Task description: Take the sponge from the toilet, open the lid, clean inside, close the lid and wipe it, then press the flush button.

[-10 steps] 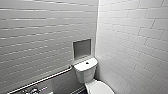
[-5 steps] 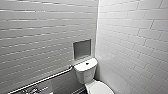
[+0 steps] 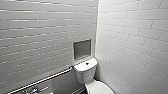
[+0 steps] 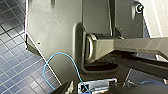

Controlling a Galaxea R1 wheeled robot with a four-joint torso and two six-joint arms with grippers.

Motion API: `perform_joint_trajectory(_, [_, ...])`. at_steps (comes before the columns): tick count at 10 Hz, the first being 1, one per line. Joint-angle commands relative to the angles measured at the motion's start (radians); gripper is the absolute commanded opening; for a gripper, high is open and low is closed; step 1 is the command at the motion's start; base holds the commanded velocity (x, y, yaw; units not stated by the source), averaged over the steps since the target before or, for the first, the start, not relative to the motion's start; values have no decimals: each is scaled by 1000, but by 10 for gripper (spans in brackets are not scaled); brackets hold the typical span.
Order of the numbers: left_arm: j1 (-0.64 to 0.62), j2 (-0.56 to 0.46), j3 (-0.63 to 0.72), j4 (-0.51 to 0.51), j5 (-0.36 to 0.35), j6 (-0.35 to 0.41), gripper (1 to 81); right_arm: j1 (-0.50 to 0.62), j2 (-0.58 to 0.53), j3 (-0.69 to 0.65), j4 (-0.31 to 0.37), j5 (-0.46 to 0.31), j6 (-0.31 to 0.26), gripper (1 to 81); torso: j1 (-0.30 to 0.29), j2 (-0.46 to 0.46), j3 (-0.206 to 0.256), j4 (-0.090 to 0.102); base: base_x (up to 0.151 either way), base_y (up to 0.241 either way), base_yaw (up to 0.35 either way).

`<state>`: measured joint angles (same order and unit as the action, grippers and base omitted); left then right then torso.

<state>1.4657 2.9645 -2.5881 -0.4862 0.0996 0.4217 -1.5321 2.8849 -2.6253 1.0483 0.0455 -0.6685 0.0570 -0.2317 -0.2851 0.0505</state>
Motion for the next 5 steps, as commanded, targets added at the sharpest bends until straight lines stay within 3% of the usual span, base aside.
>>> perform_joint_trajectory(1, [-46,-1,3,-9,75,2,811,22,12,-86,-440,-32,418,10,0,0,0,0,0,0,0])
perform_joint_trajectory(2, [-51,-2,3,-9,77,2,811,22,10,-74,-675,-18,632,10,0,0,0,0,0,0,0])
perform_joint_trajectory(3, [-54,-5,2,-12,78,2,811,23,6,-38,-792,0,714,10,0,0,0,0,0,0,0])
perform_joint_trajectory(5, [-55,-20,14,-29,80,2,811,22,-69,178,-882,11,711,10,0,0,0,0,0,0,0])
